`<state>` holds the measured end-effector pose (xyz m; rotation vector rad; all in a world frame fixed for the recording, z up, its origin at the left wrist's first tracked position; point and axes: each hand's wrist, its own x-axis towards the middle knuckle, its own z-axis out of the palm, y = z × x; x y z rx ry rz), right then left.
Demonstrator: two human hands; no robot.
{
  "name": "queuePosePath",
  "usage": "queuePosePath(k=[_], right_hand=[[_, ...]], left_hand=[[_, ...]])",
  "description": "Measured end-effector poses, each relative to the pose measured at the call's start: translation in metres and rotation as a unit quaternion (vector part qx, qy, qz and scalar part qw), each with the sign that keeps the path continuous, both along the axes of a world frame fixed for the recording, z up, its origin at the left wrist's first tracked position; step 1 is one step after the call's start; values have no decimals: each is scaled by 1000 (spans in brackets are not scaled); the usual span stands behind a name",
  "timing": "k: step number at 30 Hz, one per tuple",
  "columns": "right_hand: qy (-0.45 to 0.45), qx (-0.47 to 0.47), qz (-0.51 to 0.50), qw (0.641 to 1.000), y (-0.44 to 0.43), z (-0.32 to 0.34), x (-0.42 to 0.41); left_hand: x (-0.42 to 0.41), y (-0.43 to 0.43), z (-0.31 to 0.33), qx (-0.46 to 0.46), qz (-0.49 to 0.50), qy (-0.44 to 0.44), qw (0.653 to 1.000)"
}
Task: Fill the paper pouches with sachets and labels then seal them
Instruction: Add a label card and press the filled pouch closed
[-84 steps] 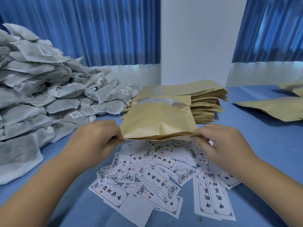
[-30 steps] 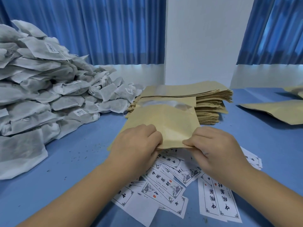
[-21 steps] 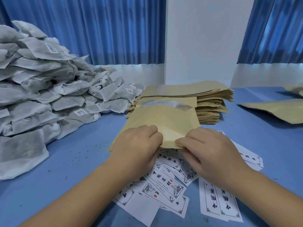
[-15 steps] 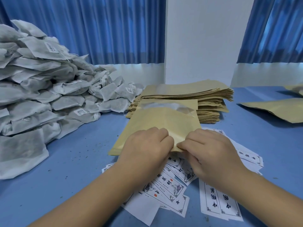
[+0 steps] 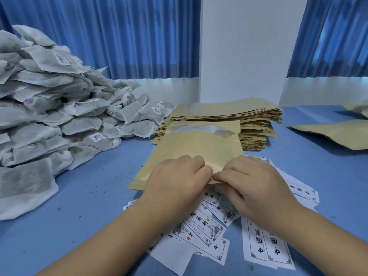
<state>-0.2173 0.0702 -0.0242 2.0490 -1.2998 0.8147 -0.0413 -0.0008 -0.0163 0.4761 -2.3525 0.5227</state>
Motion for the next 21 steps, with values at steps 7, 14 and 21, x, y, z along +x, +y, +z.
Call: queuePosePath(k=[7, 14, 21], right_hand=[[-164, 15, -29, 986, 2, 9, -24], [-602, 161, -30, 781, 0, 19, -20], [-796, 344, 203, 455, 3, 15, -13]], left_hand=[[41, -27, 19, 75, 51, 63, 994], [36, -33, 9, 232, 40, 229, 945], [44, -39, 21, 705, -139, 462, 519]])
